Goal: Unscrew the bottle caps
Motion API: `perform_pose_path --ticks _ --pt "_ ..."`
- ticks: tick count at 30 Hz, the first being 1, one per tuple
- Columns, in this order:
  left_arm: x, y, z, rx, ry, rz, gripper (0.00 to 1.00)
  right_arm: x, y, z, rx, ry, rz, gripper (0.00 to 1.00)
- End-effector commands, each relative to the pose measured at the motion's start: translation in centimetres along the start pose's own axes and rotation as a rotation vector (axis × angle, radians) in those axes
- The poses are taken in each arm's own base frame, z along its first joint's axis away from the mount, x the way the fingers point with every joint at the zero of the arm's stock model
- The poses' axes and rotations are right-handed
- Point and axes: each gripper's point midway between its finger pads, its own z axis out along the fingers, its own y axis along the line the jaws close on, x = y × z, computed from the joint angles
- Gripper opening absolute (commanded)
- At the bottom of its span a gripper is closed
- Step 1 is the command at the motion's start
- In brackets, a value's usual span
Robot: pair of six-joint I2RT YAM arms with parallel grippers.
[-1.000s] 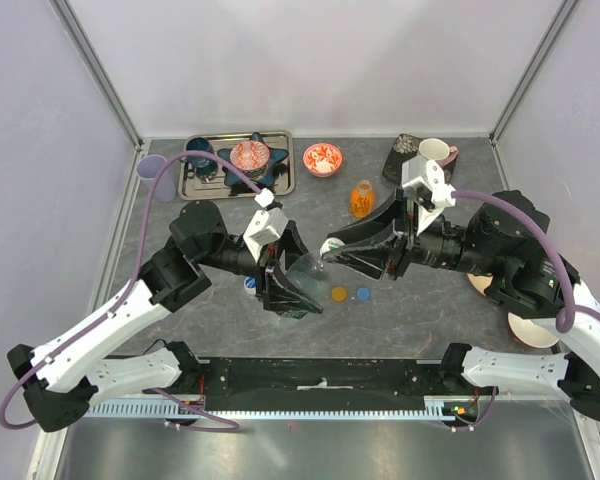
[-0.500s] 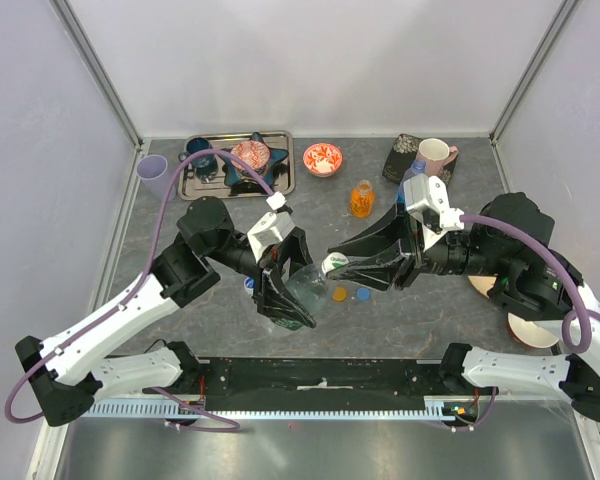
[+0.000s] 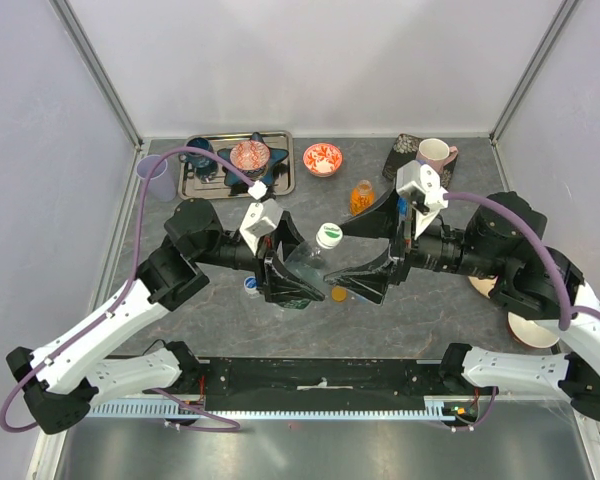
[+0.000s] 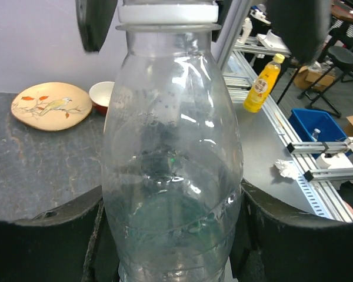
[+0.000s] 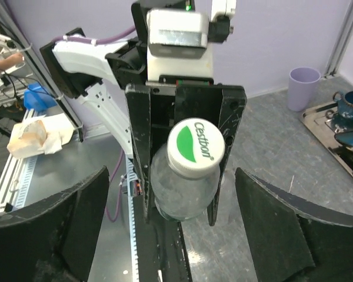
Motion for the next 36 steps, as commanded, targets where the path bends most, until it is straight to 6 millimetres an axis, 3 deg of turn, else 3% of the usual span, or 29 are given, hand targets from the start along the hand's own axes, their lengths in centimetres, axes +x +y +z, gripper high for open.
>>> perform_pose_path --ticks 1,7,10,11,13,15,16,18,24,36 --pt "-0.7 1.3 -0.3 -0.085 -0.015 0.065 0.37 -4.1 0.3 -0.9 0.036 -0.118 0.024 0.98" --pt "-0.5 5.4 -1.0 -0.317 -0.019 0.075 0.37 -7.2 -1.3 -1.6 0.156 -0.228 0.085 0.98" --pt "-0.5 7.1 -1.4 -0.439 -0.023 0.117 0.37 -7.5 -4.2 -1.7 0.323 -0.247 0.160 0.98" --pt "-0.7 8.2 -1.9 -0.525 -0.031 0.134 0.37 -7.2 -5.9 -2.0 0.423 -0.253 0.188 0.98" --pt "-0.4 8.6 -1.7 -0.583 -0.018 0.177 0.37 -6.3 -7.6 -1.6 0.509 -0.241 0.235 0.97" --pt "-0.5 10.3 -2.6 -0.730 -0.020 0.200 0.38 -5.1 -9.5 -1.7 0.627 -0.224 0.291 0.96" --pt "-0.4 10.1 -2.3 -0.751 -0.008 0.235 0.39 -4.8 -10.3 -1.2 0.665 -0.209 0.304 0.95" --pt "-0.4 11.7 -3.1 -0.887 0.005 0.266 0.39 -4.0 -11.3 -1.1 0.731 -0.191 0.330 0.93" --pt "-0.2 13.0 -3.5 -1.055 0.036 0.318 0.37 -3.6 -12.5 0.0 0.786 -0.173 0.349 0.90" --pt "-0.1 13.0 -3.3 -1.073 0.034 0.330 0.34 -1.8 -13.4 0.4 0.824 -0.132 0.338 0.72"
